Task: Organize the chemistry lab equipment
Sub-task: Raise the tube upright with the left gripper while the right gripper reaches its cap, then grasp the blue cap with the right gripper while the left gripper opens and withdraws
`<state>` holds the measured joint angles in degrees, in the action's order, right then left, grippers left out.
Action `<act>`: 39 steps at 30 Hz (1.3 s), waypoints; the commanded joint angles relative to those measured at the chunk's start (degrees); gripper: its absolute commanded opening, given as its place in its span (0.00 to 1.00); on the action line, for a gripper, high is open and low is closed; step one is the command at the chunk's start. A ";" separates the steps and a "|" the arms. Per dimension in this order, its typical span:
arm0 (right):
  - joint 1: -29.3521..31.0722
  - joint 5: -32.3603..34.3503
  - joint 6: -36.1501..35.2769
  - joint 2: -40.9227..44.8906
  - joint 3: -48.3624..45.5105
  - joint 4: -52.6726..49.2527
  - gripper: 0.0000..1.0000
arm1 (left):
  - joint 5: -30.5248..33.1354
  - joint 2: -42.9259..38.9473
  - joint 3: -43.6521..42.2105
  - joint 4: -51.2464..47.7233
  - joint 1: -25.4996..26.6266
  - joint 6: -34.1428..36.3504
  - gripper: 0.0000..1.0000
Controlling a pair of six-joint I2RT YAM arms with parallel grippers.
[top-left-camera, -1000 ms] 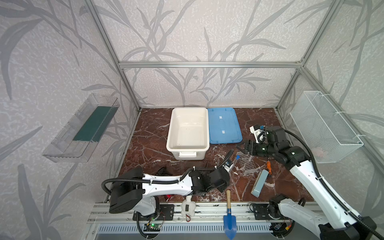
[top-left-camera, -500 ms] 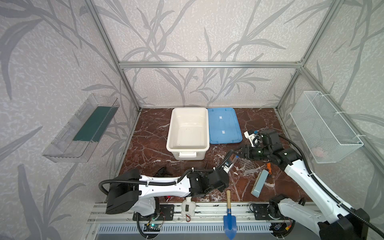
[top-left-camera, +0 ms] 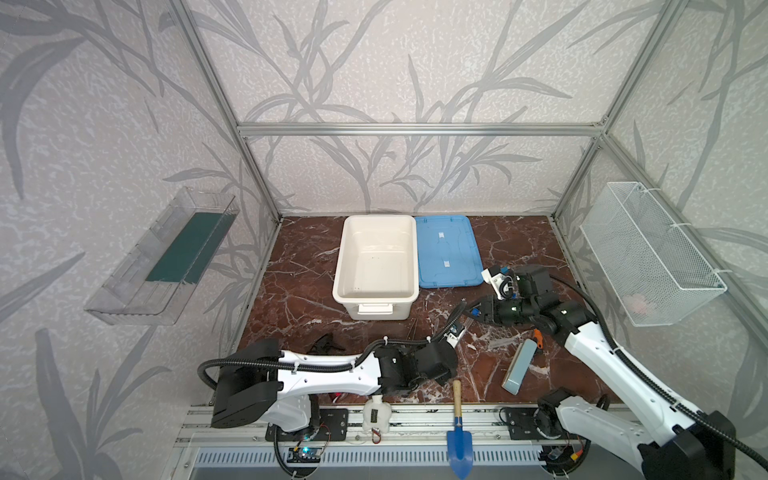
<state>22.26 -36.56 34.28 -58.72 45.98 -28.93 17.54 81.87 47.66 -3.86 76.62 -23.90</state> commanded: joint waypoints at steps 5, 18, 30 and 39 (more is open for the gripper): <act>0.27 -0.88 -0.12 1.63 -1.37 1.09 0.28 | 1.82 1.52 3.00 -1.32 0.43 0.83 0.10; 0.19 0.99 0.01 3.53 -2.25 1.51 0.17 | 4.01 2.51 3.55 -1.81 0.55 0.01 0.59; -2.75 28.01 -12.50 15.92 -0.54 -9.71 0.16 | 0.75 0.84 11.17 -0.69 -0.94 1.79 0.99; -2.71 43.02 -20.92 19.79 -2.80 -6.68 0.16 | -20.20 7.81 14.95 6.58 -8.42 -2.19 0.99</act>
<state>19.66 -0.21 17.17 -38.30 43.35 -36.40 3.31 87.37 59.94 2.90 68.42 -25.04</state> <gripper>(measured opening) 0.175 0.991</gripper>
